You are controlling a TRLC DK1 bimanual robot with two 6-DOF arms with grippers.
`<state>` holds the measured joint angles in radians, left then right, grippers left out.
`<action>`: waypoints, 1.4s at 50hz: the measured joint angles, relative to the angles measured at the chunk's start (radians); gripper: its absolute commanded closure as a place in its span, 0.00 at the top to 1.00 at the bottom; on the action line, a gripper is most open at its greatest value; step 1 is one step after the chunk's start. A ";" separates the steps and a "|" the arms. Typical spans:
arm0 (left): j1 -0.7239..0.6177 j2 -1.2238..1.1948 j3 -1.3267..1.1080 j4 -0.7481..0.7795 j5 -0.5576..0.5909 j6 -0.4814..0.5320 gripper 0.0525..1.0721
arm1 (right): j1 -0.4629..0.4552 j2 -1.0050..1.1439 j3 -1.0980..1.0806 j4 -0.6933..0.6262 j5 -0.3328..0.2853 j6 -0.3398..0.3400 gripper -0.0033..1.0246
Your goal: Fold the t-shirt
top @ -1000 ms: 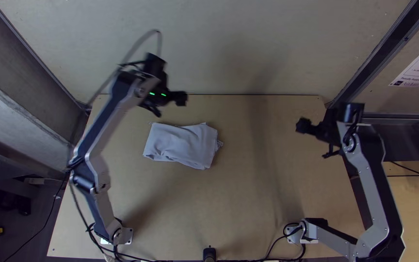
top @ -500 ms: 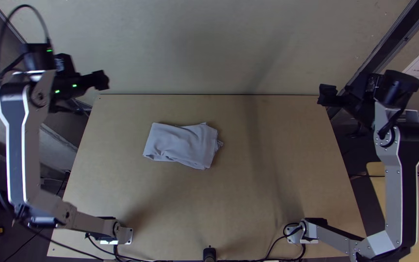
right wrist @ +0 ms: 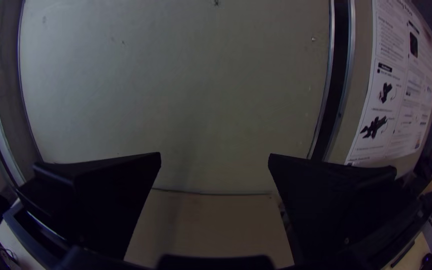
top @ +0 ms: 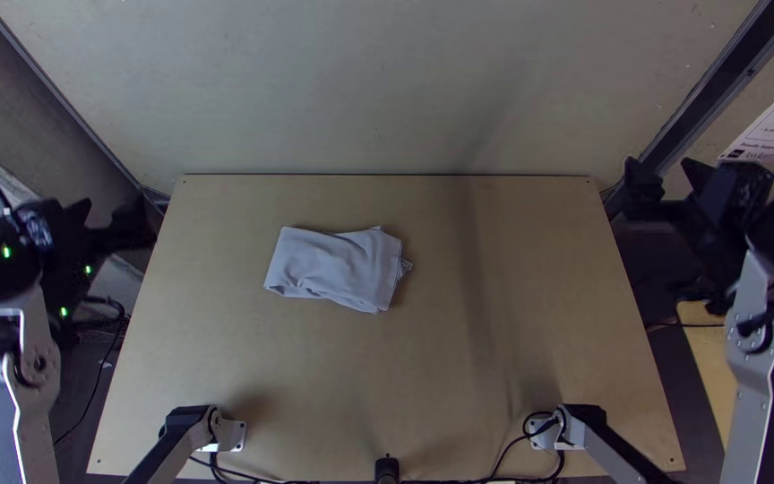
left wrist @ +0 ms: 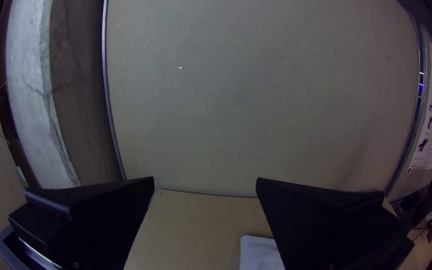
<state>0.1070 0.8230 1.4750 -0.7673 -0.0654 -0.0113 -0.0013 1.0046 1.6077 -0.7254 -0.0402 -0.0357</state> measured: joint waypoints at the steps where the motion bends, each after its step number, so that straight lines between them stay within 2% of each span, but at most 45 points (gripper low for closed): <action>1: 0.000 -0.020 -0.021 0.013 -0.004 0.005 0.96 | 0.000 -0.021 -0.029 0.018 0.000 -0.004 0.96; 8: 0.000 -0.168 -0.193 0.141 -0.076 0.042 0.96 | 0.000 -0.172 -0.231 0.126 0.003 -0.034 0.96; 14: 0.001 -0.321 -0.367 0.237 -0.089 0.096 0.96 | 0.000 -0.323 -0.412 0.216 0.003 -0.064 0.96; 26: 0.005 -0.616 -0.624 0.348 -0.089 0.128 0.96 | 0.000 -0.638 -0.695 0.315 0.005 -0.082 0.96; 34: 0.006 -0.788 -0.787 0.348 -0.069 0.136 0.96 | -0.004 -0.813 -0.873 0.391 0.024 -0.093 0.96; 41: 0.006 -0.806 -0.874 0.347 -0.070 0.100 0.96 | -0.015 -0.920 -1.013 0.444 0.027 -0.096 0.96; 48: 0.006 -0.806 -1.004 0.494 -0.067 0.092 0.96 | -0.015 -0.999 -1.197 0.513 0.030 -0.097 0.96; 61: -0.014 -0.810 -1.266 0.645 -0.067 0.095 0.96 | -0.017 -1.004 -1.533 0.808 0.038 -0.152 0.96; 70: -0.024 -0.810 -1.385 0.657 -0.064 0.094 0.96 | -0.007 -1.003 -1.592 0.731 0.045 -0.149 0.96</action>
<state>0.0834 0.0128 0.0902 -0.1104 -0.1291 0.0826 -0.0082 0.0017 0.0158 0.0059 0.0051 -0.1844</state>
